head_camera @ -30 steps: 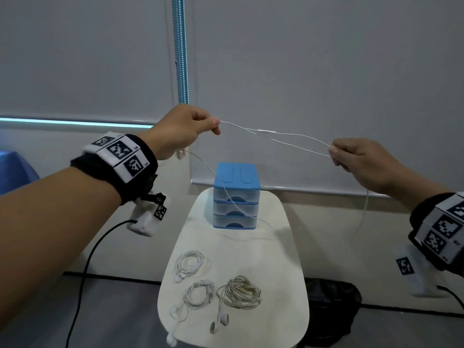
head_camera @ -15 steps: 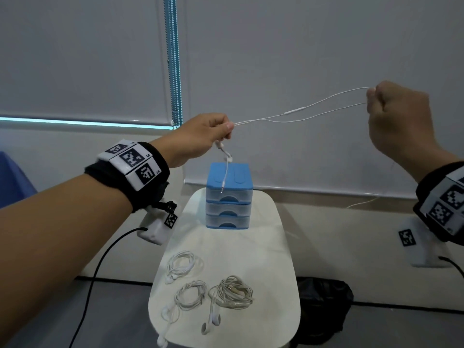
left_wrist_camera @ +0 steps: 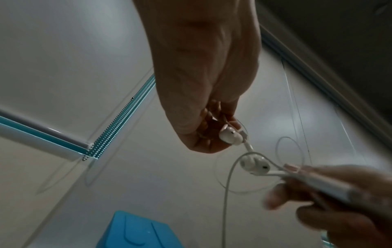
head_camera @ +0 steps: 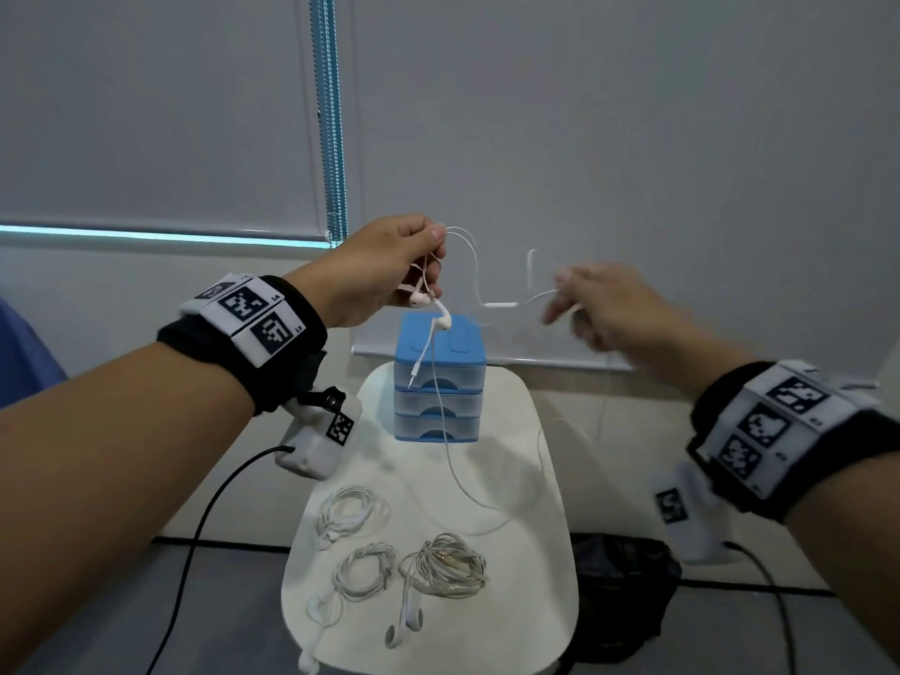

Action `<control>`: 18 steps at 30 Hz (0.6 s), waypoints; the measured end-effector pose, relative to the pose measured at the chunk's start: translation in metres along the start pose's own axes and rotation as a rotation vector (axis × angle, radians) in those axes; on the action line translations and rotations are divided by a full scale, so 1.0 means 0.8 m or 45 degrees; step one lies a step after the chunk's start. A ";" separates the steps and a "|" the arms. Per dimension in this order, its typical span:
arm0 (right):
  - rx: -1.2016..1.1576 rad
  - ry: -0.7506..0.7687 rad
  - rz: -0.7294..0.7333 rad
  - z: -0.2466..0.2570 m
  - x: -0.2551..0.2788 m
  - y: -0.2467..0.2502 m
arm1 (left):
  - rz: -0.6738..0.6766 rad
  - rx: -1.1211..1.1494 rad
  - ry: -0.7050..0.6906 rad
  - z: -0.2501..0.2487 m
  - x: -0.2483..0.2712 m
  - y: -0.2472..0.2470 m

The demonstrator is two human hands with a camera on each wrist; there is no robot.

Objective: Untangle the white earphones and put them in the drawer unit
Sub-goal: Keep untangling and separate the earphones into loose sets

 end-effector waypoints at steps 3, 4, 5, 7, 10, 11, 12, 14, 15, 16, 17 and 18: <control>-0.441 -0.146 0.212 -0.003 0.003 -0.071 | 0.011 0.054 -0.027 -0.004 0.002 -0.007; -0.554 -0.177 0.257 -0.004 0.001 -0.090 | 0.002 0.062 -0.035 -0.004 0.003 -0.007; -0.643 -0.199 0.293 -0.004 -0.001 -0.105 | -0.009 0.073 -0.044 -0.005 0.004 -0.007; -0.760 -0.224 0.367 -0.002 -0.005 -0.131 | -0.028 0.122 -0.066 -0.004 0.005 -0.005; -0.833 -0.224 0.456 0.002 -0.007 -0.151 | -0.051 0.209 -0.080 -0.004 0.010 0.001; -0.827 -0.223 0.471 0.003 -0.007 -0.151 | -0.070 0.196 -0.080 -0.003 0.012 0.005; -0.820 -0.226 0.468 0.003 -0.008 -0.147 | -0.094 0.141 -0.079 -0.002 0.013 0.009; -0.845 -0.208 0.404 0.004 -0.013 -0.128 | -0.142 -0.033 -0.066 0.004 0.015 0.020; -0.878 -0.180 0.357 0.006 -0.015 -0.113 | -0.154 -0.099 -0.051 0.009 0.015 0.024; -0.907 -0.146 0.315 0.008 -0.016 -0.098 | -0.162 -0.139 -0.029 0.014 0.016 0.027; -0.913 -0.110 0.281 0.010 -0.017 -0.083 | -0.167 -0.162 -0.004 0.019 0.017 0.030; -0.876 -0.080 0.248 0.012 -0.018 -0.069 | -0.166 -0.176 0.025 0.024 0.018 0.031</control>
Point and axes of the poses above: each hand's wrist, its own x-axis away from the middle knuckle, its own y-axis out of the back of the hand, z = x × y, the point moved 6 cm from there along -x, towards the middle knuckle, and after that the axes turned 9 degrees about z, right-handed, at the moved point
